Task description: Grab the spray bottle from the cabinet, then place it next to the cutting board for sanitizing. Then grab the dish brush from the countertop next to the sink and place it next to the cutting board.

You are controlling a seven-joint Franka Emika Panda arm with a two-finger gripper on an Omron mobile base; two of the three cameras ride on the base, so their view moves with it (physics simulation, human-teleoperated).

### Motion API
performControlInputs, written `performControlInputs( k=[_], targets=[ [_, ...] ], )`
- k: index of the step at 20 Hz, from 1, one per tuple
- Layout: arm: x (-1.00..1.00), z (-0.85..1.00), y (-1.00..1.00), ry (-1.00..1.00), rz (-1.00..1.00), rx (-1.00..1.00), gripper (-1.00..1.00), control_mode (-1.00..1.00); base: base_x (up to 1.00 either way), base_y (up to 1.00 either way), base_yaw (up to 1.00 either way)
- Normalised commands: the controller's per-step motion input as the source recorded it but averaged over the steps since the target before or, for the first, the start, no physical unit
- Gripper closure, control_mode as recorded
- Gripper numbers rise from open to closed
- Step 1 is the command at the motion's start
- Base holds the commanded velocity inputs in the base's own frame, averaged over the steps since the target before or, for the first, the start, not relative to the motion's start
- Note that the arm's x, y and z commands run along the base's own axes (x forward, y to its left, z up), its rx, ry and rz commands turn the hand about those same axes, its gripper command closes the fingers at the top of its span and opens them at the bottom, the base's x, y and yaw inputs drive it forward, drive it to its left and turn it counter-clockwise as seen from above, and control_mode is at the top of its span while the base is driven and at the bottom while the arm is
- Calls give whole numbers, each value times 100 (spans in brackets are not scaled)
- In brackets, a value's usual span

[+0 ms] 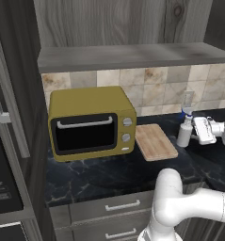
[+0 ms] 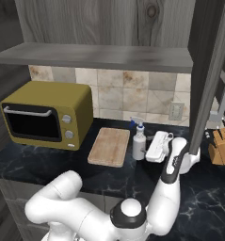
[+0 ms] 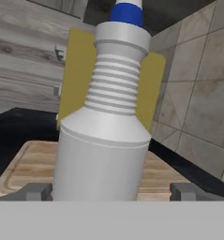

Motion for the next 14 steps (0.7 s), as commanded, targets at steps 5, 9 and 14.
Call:
performControlInputs(
  k=[5,9,14],
  targets=[
    [-10,4,-7,0,-9,0,-100,-100,0,0,0],
    [-16,0,-7,0,-12,0,-100,-100,0,0,0],
    [-49,12,-1,0,-12,0,-100,-100,0,0,0]
  ],
)
